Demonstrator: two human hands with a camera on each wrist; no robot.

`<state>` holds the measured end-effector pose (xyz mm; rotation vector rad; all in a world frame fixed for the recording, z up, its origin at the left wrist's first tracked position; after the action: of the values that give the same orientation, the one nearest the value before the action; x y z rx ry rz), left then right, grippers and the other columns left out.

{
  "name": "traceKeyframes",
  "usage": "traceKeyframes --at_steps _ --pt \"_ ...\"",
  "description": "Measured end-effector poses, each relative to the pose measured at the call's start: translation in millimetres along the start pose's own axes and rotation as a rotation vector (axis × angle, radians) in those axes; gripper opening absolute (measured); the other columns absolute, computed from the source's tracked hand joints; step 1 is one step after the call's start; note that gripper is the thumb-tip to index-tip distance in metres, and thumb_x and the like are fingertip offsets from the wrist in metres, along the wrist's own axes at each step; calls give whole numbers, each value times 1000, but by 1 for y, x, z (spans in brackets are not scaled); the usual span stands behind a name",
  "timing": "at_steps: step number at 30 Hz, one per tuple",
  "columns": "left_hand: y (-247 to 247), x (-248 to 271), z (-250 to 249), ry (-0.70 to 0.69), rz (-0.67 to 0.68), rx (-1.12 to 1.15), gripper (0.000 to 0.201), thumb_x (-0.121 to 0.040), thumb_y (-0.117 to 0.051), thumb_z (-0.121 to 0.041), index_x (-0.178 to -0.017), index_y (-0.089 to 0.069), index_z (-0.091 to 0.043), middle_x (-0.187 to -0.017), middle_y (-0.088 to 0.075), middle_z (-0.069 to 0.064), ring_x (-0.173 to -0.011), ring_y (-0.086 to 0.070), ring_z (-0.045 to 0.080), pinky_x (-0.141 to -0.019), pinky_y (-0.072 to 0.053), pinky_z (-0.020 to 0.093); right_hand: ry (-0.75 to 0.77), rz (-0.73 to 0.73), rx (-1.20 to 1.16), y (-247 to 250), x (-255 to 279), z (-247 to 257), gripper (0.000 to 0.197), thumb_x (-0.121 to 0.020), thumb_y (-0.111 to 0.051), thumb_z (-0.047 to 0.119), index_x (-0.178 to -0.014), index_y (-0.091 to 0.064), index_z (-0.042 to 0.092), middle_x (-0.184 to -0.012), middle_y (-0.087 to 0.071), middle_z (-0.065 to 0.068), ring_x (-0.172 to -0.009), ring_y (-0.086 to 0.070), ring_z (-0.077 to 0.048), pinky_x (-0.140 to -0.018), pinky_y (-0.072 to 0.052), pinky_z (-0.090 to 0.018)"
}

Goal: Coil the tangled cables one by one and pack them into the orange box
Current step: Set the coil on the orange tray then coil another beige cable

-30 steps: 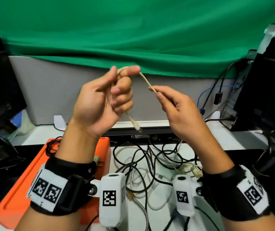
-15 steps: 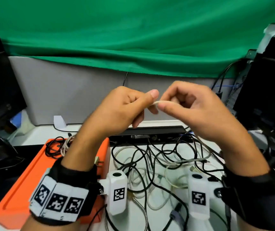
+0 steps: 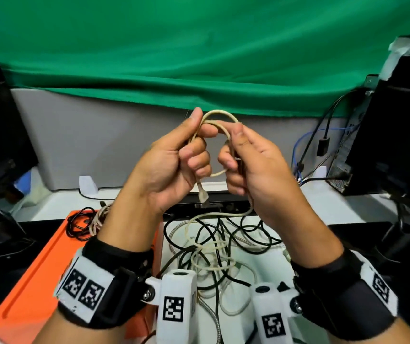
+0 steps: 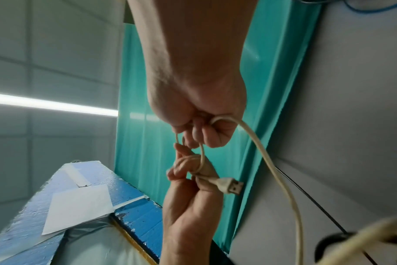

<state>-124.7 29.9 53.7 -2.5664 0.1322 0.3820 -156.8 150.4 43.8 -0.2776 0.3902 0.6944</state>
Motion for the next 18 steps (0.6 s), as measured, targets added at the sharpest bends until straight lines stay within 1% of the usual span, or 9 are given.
traceKeyframes --at_steps 1,4,6,8,10,12,15,16,18 --pt "-1 1 0 -2 -16 -9 38 -96 -48 -38 -78 -70 -12 -42 -36 -9 -41 -45 5 -47 -45 19 -25 -20 -37 2 0 -1 31 -108 -38 36 -113 -68 28 -64 -36 5 -48 -19 -9 -44 -16 -26" --pt "-9 5 -1 -44 79 15 39 -100 -41 -26 -90 -74 -7 -53 -49 -5 -62 -66 14 -72 -57 29 -54 -52 -119 9 -2 -1 33 -108 -39 37 -115 -70 27 -64 -36 6 -47 -19 -7 -44 -13 -26" --pt "-11 6 -4 -78 99 43 39 -103 -36 -22 -94 -71 -7 -53 -49 -6 -60 -65 13 -72 -57 29 -61 -28 -58 15 -4 -4 31 -108 -41 34 -123 -67 27 -71 -47 3 -46 -22 -9 -43 -16 -26" --pt "-9 5 -9 -99 60 69 34 -107 -31 -24 -95 -59 -11 -52 -47 -8 -50 -56 8 -61 -53 25 -48 -45 277 21 -5 -11 25 -108 -43 33 -116 -66 32 -76 -57 2 -45 -30 -10 -47 -25 -26" --pt "1 3 -14 -139 -26 32 30 -109 -29 -27 -93 -51 -14 -60 -59 -6 -51 -58 9 -55 -54 25 -31 -9 726 21 -5 -17 23 -108 -43 34 -94 -61 34 -71 -59 8 -49 -43 -3 -56 -34 -29" --pt "9 2 -14 -207 -81 -33 31 -110 -27 -27 -93 -49 -13 -87 -76 7 -70 -72 17 -68 -61 32 -53 130 935 14 -4 -24 29 -108 -42 35 -81 -53 31 -69 -64 6 -52 -49 0 -58 -38 -28" --pt "9 -1 -9 -309 -68 -37 30 -111 -24 -22 -95 -47 -12 -117 -72 20 -108 -71 31 -95 -56 40 -46 291 1066 2 1 -23 28 -107 -43 37 -85 -52 22 -66 -64 4 -57 -53 -5 -62 -44 -34" --pt "6 -2 -6 -341 -59 -71 27 -111 -23 -21 -97 -44 -13 -119 -71 21 -112 -70 32 -98 -55 40 -41 330 1104 0 3 -21 24 -107 -43 37 -90 -52 22 -66 -61 5 -60 -52 -6 -65 -44 -35" --pt "1 -2 -3 -415 -62 -353 20 -112 -25 -19 -99 -40 -15 -118 -71 20 -105 -72 29 -90 -57 36 -38 378 1140 2 7 -13 17 -105 -48 35 -94 -53 24 -66 -55 6 -63 -49 -6 -64 -41 -35"
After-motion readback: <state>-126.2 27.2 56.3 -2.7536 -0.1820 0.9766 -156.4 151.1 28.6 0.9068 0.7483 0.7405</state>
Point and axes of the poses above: each hand's wrist, its own x-axis away from the middle knuckle, its own y-axis out of the back of the hand, z = x × y, the point moved 4 cm from there along -x, towards the middle knuckle
